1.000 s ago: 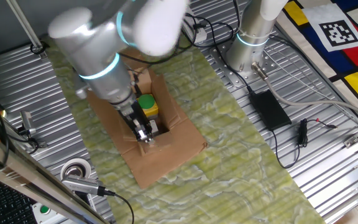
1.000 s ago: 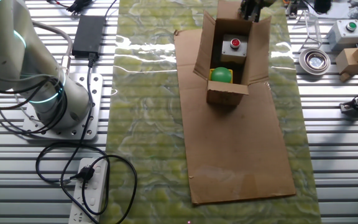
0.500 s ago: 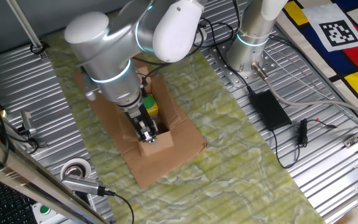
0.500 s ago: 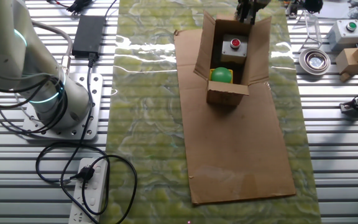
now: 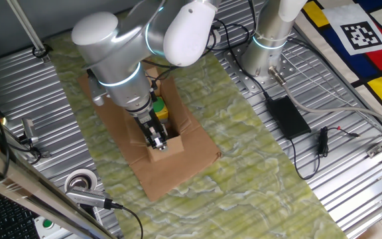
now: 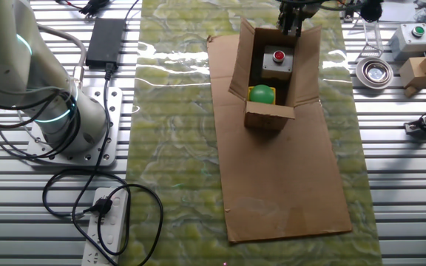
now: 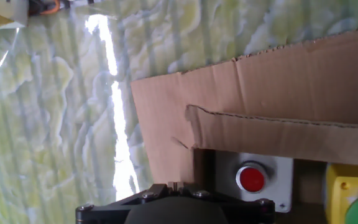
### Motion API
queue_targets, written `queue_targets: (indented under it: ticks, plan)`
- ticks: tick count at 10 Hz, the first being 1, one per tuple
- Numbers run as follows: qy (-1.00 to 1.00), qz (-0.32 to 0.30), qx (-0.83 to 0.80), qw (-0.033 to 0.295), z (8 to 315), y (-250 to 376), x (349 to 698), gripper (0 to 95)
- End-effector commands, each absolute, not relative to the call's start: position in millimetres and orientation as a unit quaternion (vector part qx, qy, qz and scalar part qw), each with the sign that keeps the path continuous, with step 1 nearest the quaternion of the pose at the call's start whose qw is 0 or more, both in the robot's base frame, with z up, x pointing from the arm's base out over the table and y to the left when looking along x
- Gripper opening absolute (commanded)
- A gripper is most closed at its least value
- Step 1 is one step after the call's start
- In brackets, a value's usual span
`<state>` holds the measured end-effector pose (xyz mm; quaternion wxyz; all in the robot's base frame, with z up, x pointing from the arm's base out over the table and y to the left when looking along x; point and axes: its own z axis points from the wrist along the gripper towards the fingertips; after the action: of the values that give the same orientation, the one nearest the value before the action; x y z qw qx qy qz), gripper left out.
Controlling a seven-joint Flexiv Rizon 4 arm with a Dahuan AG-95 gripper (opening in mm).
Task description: Open a box
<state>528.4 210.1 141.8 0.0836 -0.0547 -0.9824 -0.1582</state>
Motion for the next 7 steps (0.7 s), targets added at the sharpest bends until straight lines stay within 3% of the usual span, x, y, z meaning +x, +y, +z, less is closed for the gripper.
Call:
queue_targets:
  ticks: [1,4,7]
  plan:
    - [-0.983,-0.154,-0.053,0.086,149.8,212.2,527.4,0.0]
    - [-0.987,-0.129,-0.031,0.092,165.4,212.2,522.8,0.0]
    - [-0.992,-0.048,0.039,0.111,195.7,194.8,512.5,0.0]
